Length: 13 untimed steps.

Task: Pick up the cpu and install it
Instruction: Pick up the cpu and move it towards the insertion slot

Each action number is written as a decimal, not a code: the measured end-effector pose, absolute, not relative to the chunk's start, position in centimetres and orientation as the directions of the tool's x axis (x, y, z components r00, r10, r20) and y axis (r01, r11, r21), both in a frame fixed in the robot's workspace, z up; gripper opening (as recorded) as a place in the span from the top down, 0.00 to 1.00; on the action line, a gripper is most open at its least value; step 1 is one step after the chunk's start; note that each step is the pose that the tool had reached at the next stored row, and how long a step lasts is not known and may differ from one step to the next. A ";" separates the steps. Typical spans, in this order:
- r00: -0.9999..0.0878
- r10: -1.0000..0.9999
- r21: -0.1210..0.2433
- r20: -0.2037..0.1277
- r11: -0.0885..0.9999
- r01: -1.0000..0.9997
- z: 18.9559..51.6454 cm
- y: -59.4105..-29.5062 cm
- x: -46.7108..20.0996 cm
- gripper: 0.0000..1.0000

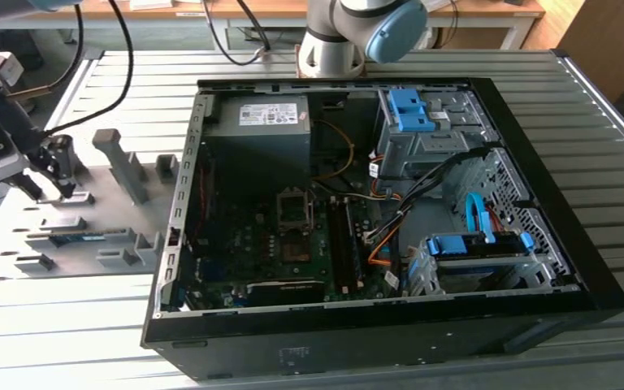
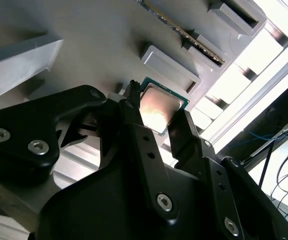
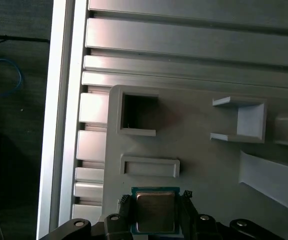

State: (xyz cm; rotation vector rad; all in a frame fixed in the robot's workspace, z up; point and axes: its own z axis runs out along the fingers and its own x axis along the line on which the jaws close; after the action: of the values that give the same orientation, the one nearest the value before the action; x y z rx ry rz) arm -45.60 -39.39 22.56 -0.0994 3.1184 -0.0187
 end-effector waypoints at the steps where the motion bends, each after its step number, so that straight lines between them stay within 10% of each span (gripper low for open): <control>1: -0.998 -0.064 -0.013 -0.021 0.998 -0.064 22.7 -39.4 -45.6 0.53; 13: -0.998 -0.064 -0.013 -0.021 0.998 -0.064 23.7 -39.4 -45.6 0.53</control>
State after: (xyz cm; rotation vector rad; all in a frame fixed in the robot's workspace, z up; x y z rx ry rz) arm -45.60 -39.39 23.67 -0.0993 3.1184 -0.0186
